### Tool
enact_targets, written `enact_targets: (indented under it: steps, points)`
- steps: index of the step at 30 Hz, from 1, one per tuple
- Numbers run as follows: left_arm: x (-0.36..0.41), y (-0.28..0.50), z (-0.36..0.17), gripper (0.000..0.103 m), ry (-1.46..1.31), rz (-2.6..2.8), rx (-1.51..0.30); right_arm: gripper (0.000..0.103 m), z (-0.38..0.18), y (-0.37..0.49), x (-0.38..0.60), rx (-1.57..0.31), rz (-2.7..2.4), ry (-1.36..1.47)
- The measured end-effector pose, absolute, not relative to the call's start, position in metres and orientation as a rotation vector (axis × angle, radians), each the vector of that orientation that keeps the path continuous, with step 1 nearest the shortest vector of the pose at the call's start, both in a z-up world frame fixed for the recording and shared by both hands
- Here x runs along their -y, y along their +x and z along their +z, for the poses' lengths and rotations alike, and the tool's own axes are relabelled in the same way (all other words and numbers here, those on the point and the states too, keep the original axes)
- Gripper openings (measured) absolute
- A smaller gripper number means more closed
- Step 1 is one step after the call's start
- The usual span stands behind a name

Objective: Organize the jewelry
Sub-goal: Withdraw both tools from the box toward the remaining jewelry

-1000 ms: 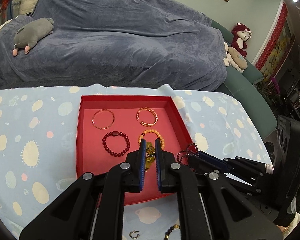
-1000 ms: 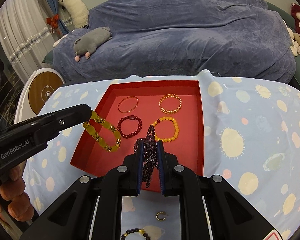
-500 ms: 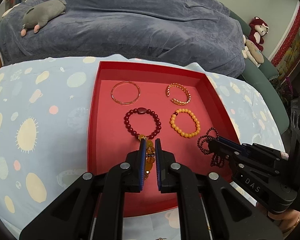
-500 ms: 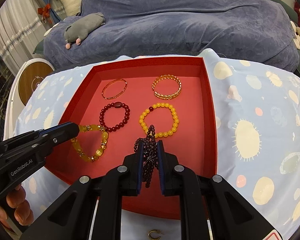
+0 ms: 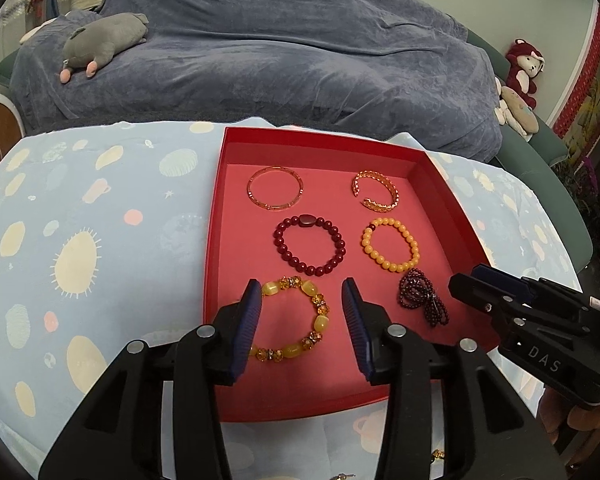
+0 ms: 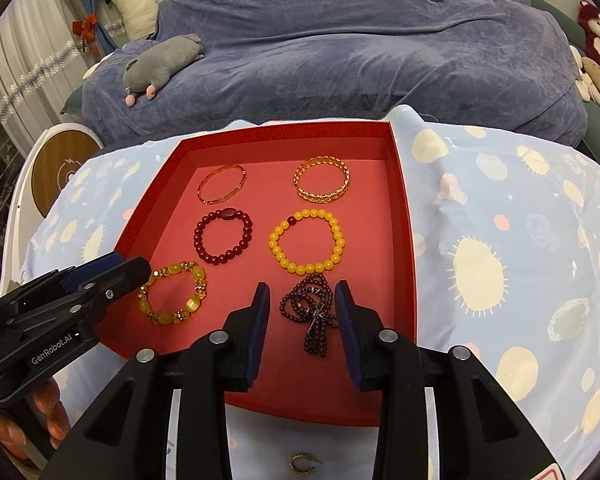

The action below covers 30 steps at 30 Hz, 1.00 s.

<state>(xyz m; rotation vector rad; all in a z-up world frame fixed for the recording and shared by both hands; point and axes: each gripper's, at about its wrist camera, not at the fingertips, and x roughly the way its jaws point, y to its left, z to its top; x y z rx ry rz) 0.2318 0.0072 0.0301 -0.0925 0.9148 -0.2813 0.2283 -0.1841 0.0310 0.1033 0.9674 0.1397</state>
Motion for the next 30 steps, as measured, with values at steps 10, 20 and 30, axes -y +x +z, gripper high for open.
enact_targets:
  steps: [10,20,30]
  points:
    - [-0.004,0.191,0.039,0.04,-0.073,-0.282,-0.91,0.033,0.043,0.185,0.193,-0.959,0.126,0.105]
    - [0.0,0.142,0.034,0.04,-0.08,-0.289,-0.948,0.033,0.03,0.125,0.2,-1.01,0.114,0.114]
    - [-0.003,0.095,0.018,0.04,-0.087,-0.272,-1.001,0.033,0.001,0.077,0.191,-1.083,0.128,0.12]
